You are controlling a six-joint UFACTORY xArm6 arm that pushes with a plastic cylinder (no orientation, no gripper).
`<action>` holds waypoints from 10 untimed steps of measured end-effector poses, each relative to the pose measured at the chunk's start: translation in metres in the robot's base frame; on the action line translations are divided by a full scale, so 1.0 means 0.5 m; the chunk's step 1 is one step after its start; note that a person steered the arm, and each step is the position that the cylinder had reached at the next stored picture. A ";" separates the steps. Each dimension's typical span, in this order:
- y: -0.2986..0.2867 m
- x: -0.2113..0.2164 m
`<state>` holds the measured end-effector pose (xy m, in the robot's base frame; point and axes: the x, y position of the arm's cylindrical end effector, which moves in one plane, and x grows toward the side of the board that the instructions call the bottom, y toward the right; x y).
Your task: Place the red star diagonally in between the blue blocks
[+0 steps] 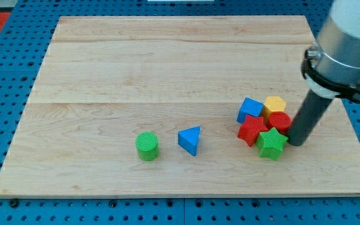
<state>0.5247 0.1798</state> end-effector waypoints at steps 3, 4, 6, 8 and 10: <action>0.017 -0.004; 0.054 0.000; -0.022 0.048; -0.099 0.019; -0.109 -0.054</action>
<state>0.4976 0.1252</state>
